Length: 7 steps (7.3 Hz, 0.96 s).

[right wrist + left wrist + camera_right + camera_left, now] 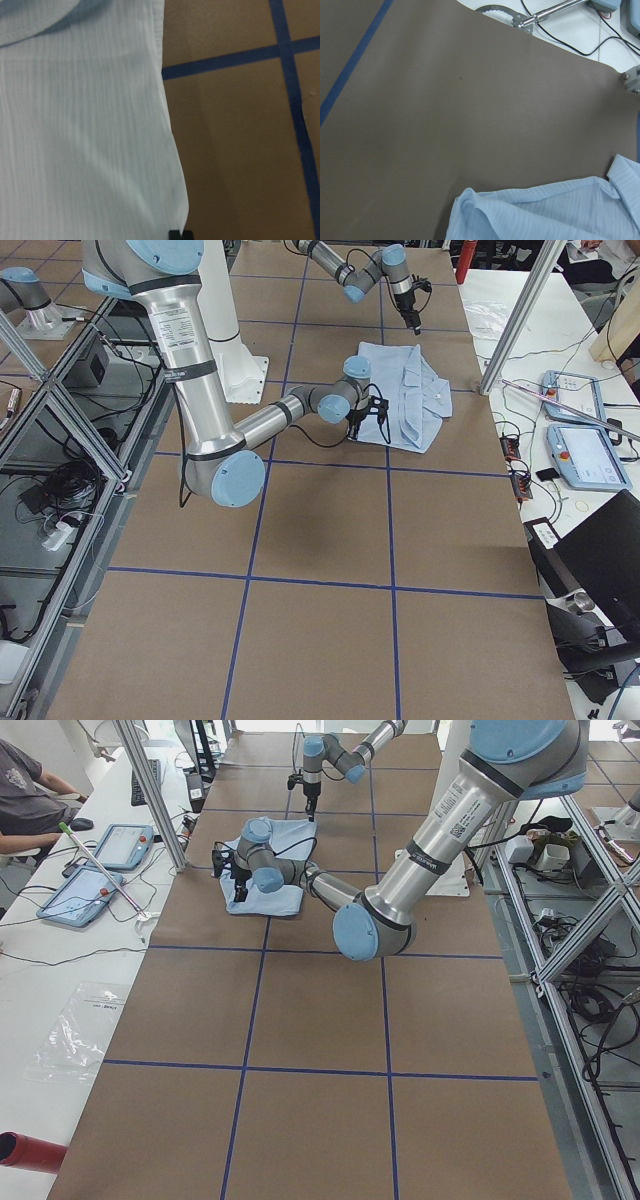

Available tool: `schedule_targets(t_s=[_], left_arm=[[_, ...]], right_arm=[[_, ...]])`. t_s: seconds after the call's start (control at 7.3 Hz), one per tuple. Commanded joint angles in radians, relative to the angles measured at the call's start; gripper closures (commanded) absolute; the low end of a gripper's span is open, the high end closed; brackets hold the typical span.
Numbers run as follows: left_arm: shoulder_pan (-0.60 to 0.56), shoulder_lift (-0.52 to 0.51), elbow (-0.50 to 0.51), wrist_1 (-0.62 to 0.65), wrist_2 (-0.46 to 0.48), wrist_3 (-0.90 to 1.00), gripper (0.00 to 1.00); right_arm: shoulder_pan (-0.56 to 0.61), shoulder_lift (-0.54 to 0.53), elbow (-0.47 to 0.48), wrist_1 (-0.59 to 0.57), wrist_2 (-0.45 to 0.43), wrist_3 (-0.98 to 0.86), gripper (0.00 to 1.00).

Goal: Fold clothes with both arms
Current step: 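Drag the shirt corner with the right gripper, rotating the bundle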

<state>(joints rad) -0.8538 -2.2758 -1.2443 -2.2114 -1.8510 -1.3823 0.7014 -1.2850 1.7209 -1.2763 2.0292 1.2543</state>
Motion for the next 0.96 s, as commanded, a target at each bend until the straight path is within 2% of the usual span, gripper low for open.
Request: schedule_targets(t_s=[0.0,0.27,0.55,0.82], left_arm=[[-0.001,0.03,-0.053,0.009,0.001,-0.003,0.01],[-0.001,0.085,-0.124,0.009,0.003,-0.004,0.01],[0.002,0.096,-0.156,0.009,0.003,-0.01,0.01],[0.007,0.114,-0.184,0.009,0.003,-0.012,0.01]], right_arm=[[-0.069,-0.15,0.18,0.0,0.005,0.003,1.0],[-0.181,-0.258,0.32,0.0,0.011,0.019,1.0],[-0.3,-0.37,0.499,-0.002,0.063,0.019,1.0],[-0.49,-0.401,0.595,-0.002,0.062,0.071,1.0]])
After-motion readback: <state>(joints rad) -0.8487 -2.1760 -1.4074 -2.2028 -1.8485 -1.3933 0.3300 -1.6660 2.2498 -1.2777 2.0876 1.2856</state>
